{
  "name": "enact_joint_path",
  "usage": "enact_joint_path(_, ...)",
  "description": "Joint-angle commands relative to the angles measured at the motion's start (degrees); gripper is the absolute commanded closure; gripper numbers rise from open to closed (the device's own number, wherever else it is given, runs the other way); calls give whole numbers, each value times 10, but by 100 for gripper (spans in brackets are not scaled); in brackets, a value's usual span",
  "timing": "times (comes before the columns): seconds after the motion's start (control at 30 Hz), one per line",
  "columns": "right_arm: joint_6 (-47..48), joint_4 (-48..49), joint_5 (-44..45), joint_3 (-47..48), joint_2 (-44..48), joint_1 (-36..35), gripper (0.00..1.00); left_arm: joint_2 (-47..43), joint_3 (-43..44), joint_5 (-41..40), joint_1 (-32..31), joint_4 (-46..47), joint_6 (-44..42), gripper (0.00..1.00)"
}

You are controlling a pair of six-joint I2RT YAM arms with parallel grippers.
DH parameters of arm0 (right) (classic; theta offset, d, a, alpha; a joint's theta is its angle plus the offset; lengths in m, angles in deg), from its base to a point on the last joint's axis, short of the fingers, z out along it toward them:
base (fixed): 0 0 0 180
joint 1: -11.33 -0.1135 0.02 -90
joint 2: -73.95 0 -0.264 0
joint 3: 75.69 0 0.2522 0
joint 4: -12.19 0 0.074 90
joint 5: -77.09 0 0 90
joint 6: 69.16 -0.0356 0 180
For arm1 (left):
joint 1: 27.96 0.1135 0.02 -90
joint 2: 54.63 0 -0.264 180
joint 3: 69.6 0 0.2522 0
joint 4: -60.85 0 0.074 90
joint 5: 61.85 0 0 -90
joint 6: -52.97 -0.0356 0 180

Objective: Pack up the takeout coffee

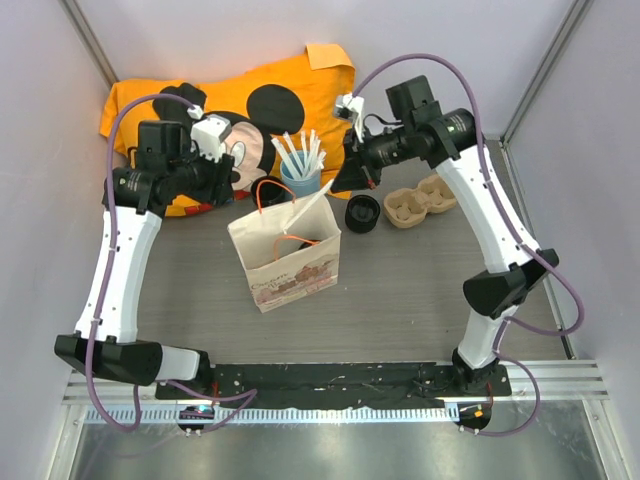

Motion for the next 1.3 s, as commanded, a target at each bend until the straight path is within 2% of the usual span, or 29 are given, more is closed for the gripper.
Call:
enact_joint_path(0.0, 12, -22, 30, 52, -18, -30, 99, -23, -8, -2, 3, 30, 1, 46)
enact_joint_path(0.53, 13, 0, 45, 18, -68, -120, 99, -52, -36, -1, 6, 42, 5, 46)
enact_joint_path(0.9, 14, 2, 56, 16, -97, -148, 99, -67, -54, 7, 9, 50, 9, 46)
enact_joint_path(1.27, 67, -12, 76, -4, -104, -157, 99, -71, -58, 14, 10, 51, 9, 46)
